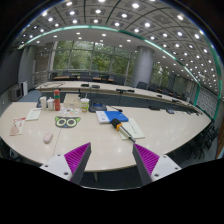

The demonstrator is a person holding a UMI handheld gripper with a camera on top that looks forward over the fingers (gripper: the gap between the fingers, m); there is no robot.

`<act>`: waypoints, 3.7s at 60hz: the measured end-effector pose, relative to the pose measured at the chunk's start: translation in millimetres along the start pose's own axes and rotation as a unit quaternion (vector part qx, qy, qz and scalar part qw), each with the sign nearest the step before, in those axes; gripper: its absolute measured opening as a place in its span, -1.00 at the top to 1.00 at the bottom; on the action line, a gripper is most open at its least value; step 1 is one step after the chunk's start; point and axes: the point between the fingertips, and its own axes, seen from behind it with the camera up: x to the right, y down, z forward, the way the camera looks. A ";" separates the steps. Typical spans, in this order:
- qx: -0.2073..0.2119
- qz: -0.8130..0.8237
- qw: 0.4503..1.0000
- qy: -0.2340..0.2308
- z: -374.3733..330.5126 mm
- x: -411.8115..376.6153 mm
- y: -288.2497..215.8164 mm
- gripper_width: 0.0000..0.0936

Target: Arrange mouse

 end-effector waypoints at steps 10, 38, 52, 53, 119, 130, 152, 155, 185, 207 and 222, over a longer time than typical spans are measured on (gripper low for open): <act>-0.006 -0.010 0.999 0.033 -4.5 -26.9 19.3 -0.81; -0.091 0.025 0.995 -0.043 16.9 -198.1 147.6 -0.81; -0.098 0.022 0.989 -0.113 87.7 -327.6 156.9 -0.81; -0.097 0.021 0.988 -0.117 94.4 -336.0 155.0 -0.81; -0.083 0.021 0.982 -0.171 287.8 -460.1 17.6 0.31; -0.020 0.043 0.985 -0.165 336.0 -435.8 -76.7 0.31; -0.083 0.014 0.987 -0.136 475.8 -407.2 -28.4 0.31; -0.090 0.012 0.987 -0.136 484.4 -408.2 -17.8 0.29; -0.091 0.021 0.988 -0.120 402.3 -378.0 -49.6 -0.82; -0.057 0.008 0.993 -0.107 205.5 -354.9 -65.2 -0.82; -0.036 -0.004 0.994 -0.101 101.3 -345.3 -45.6 -0.82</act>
